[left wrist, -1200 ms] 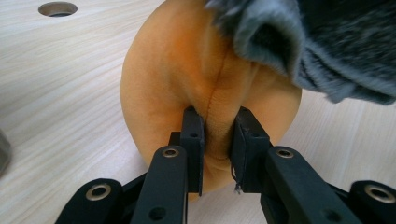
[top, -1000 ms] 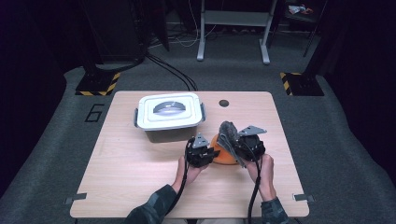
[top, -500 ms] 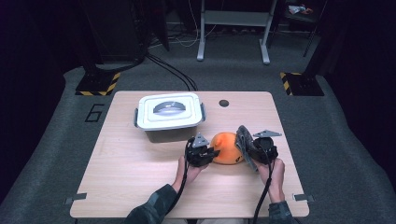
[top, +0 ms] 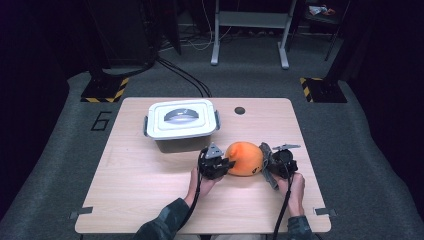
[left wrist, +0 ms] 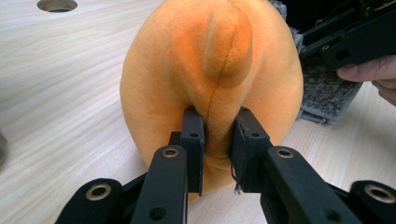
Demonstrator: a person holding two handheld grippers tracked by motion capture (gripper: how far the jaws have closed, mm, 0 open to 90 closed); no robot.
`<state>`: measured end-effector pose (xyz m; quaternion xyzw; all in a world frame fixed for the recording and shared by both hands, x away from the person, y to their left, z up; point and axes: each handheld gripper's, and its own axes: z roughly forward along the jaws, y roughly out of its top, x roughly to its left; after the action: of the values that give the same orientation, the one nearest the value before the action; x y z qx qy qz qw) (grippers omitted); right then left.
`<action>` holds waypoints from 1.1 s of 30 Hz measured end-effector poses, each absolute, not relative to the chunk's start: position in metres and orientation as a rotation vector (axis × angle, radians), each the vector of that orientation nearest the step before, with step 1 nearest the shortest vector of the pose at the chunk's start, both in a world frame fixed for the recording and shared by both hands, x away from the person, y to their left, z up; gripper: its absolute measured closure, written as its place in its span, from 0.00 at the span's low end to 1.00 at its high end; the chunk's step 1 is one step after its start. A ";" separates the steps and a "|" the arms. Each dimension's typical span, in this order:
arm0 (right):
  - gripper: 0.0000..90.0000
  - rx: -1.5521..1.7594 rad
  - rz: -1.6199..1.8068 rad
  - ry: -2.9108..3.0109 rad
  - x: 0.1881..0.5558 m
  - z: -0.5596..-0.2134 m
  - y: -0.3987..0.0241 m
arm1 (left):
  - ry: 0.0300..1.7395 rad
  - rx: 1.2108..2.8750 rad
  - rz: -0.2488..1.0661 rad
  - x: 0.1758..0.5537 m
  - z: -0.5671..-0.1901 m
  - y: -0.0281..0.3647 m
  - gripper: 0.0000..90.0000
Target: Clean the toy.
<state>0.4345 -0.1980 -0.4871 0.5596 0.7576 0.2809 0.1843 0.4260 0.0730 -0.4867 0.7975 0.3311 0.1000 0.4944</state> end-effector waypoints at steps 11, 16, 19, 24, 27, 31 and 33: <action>0.82 1.465 0.895 2.040 0.414 -0.433 -0.198 | 0.802 1.933 0.256 0.427 -0.485 0.073 0.84; 0.82 1.337 0.945 2.068 0.410 -0.412 -0.171 | 0.799 1.932 0.257 0.427 -0.485 0.073 0.84; 0.82 1.307 0.906 2.116 0.416 -0.418 -0.152 | 0.797 1.935 0.258 0.428 -0.485 0.073 0.82; 0.83 1.344 0.891 2.113 0.425 -0.429 -0.151 | 0.786 1.917 0.233 0.430 -0.484 0.077 0.71; 0.83 1.351 0.884 2.112 0.426 -0.433 -0.157 | 0.766 1.913 0.222 0.429 -0.483 0.079 0.60; 0.83 1.371 0.885 2.101 0.427 -0.436 -0.165 | 0.800 1.898 0.205 0.432 -0.486 0.087 0.51; 0.83 1.368 0.893 2.104 0.427 -0.438 -0.168 | 0.820 1.904 0.187 0.434 -0.489 0.090 0.48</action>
<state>0.4268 -0.1680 -0.4376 0.4991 0.7674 0.3255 0.2366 0.4338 0.0905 -0.4892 0.7891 0.3400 0.0776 0.5057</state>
